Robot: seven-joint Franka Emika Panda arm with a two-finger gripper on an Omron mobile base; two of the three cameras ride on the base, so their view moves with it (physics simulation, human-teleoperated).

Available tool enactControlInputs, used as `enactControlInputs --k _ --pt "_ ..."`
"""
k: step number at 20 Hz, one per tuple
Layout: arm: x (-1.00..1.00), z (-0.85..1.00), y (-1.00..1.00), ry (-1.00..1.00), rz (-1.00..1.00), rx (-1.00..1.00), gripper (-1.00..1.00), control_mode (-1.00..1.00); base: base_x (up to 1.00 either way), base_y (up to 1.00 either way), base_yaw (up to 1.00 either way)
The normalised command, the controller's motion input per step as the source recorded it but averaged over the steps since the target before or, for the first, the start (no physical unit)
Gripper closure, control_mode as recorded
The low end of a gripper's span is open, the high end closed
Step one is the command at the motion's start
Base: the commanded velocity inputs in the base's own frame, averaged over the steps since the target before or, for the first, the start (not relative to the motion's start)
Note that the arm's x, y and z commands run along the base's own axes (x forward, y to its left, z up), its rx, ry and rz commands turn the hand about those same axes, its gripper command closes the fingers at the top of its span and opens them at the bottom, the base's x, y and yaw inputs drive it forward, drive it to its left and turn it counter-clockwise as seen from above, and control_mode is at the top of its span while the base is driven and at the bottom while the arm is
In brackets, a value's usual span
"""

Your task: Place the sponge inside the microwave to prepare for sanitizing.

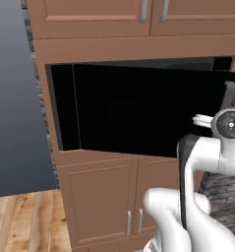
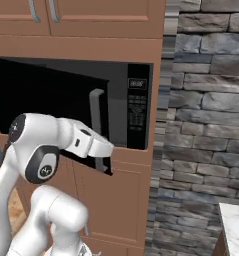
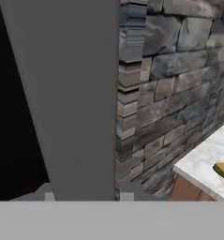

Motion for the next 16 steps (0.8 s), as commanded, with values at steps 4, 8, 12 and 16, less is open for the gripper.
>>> enactControlInputs --k 4,8,12,16 --pt "-0.8 -0.09 0.5 -0.01 -0.5 -0.05 1.0 -1.0 0.0 0.0 0.0" --pt "-0.96 -0.51 0.73 -0.22 -0.42 -0.06 1.0 -1.0 0.0 0.0 0.0" --pt "-0.48 -0.93 0.53 -0.25 -0.18 -0.17 1.0 -1.0 0.0 0.0 0.0" --pt "0.0 -1.0 0.2 -0.18 0.11 -0.21 1.0 -1.0 0.0 0.0 0.0"
